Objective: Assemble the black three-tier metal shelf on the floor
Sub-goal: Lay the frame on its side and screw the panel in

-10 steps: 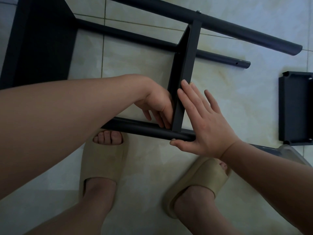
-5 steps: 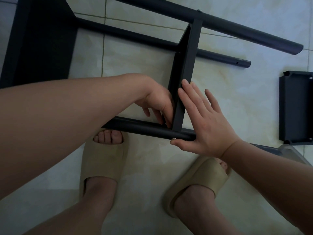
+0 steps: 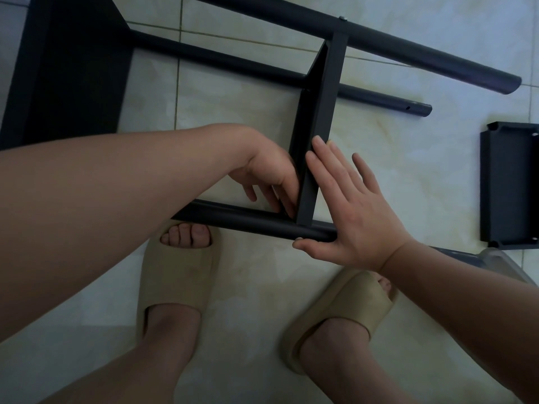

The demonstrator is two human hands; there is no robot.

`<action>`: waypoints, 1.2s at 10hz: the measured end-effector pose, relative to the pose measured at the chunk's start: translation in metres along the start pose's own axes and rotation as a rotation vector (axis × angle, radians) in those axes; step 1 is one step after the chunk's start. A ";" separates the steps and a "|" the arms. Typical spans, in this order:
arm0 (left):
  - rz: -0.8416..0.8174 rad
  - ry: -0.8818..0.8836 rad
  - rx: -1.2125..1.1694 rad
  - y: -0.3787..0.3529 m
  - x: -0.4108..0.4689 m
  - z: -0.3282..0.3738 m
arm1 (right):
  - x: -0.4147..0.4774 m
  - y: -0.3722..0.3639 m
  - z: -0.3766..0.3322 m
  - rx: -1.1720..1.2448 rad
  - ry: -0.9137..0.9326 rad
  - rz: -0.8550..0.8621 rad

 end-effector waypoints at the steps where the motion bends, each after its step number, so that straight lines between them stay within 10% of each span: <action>1: 0.000 0.004 0.009 -0.001 0.001 0.000 | 0.000 0.000 0.000 -0.004 0.000 -0.002; 12: -0.023 0.007 -0.033 -0.005 0.003 0.002 | 0.000 0.000 0.000 0.003 0.003 0.008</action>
Point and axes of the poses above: each hand's wrist, its own x-axis towards the middle knuckle, its own y-axis out of the back of the hand, z = x × y, the point moved 2 cm from there along x, towards the middle knuckle, and after that the axes turned 3 degrees about x, right-handed, at the moved point
